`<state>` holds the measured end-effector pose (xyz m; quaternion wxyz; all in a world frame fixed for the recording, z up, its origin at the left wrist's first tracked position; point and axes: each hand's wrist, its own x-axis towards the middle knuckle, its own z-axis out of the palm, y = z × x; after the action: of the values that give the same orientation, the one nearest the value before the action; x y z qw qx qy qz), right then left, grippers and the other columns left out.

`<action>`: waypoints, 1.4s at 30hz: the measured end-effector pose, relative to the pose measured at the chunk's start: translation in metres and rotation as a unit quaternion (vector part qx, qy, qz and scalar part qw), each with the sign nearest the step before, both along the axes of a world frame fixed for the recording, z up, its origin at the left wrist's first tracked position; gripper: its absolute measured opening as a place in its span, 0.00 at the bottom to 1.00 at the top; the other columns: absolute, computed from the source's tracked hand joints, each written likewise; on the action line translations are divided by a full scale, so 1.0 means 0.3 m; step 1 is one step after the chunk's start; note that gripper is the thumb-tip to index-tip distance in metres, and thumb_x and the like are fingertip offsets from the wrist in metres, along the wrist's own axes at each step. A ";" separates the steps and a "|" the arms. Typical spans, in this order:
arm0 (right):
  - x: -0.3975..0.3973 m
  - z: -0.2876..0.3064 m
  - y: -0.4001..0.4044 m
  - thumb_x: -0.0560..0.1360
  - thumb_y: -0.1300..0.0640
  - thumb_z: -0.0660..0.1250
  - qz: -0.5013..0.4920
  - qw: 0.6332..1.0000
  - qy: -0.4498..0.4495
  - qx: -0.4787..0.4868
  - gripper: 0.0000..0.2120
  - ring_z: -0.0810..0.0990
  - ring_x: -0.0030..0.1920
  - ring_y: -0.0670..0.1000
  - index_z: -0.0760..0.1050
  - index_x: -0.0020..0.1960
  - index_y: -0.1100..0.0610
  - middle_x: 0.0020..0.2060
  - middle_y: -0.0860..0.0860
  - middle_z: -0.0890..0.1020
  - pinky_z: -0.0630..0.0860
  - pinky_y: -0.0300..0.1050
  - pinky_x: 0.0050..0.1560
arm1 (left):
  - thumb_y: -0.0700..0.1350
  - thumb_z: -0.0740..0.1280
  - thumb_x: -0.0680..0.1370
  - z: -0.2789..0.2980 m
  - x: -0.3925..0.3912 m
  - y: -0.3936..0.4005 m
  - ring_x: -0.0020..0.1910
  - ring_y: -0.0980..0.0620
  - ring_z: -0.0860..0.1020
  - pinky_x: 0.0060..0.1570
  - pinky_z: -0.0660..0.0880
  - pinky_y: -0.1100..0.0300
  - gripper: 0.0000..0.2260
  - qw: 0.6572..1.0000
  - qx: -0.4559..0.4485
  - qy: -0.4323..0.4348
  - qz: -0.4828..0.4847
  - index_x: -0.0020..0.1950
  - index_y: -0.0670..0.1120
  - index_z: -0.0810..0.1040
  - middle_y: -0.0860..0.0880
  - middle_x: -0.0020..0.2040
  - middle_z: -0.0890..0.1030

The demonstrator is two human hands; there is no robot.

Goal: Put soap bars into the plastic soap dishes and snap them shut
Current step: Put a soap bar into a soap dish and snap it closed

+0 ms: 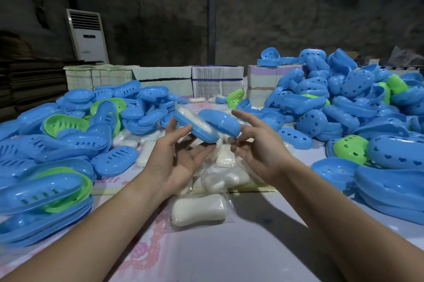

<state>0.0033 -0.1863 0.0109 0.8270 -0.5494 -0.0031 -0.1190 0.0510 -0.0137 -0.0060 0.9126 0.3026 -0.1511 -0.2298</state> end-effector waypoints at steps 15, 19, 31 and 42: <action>0.003 -0.027 0.009 0.73 0.54 0.74 0.029 0.995 0.084 -0.043 0.10 0.86 0.40 0.58 0.84 0.49 0.61 0.37 0.56 0.86 0.84 0.56 0.39 | 0.34 0.69 0.71 -0.042 0.010 -0.015 0.56 0.36 0.84 0.49 0.83 0.45 0.36 0.989 0.083 -0.098 -0.071 0.75 0.60 0.70 0.40 0.62 0.83; 0.011 -0.023 0.002 0.68 0.60 0.77 0.000 1.000 0.016 0.010 0.17 0.85 0.42 0.56 0.78 0.55 0.61 0.44 0.57 0.85 0.84 0.54 0.46 | 0.38 0.73 0.71 -0.041 0.027 -0.012 0.51 0.38 0.85 0.57 0.80 0.41 0.31 0.990 0.088 -0.104 -0.022 0.71 0.57 0.73 0.44 0.47 0.86; 0.008 -0.049 0.027 0.62 0.53 0.79 -0.005 0.977 -0.128 -0.171 0.27 0.81 0.58 0.42 0.80 0.59 0.38 0.61 0.47 0.80 0.80 0.43 0.54 | 0.39 0.73 0.72 -0.040 0.021 0.002 0.56 0.42 0.85 0.47 0.83 0.52 0.32 0.965 0.180 -0.190 0.014 0.70 0.64 0.71 0.38 0.60 0.83; 0.013 -0.056 0.005 0.62 0.54 0.80 0.004 0.971 -0.143 -0.192 0.32 0.80 0.61 0.44 0.78 0.65 0.45 0.62 0.46 0.81 0.78 0.51 0.60 | 0.37 0.72 0.71 -0.047 0.024 0.005 0.53 0.44 0.85 0.45 0.82 0.53 0.33 0.953 0.195 -0.233 0.012 0.70 0.64 0.73 0.45 0.51 0.85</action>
<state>0.0074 -0.1847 -0.0059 0.6973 -0.6753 -0.1464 -0.1906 0.0583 -0.0121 -0.0200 0.7781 0.5215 -0.3078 -0.1671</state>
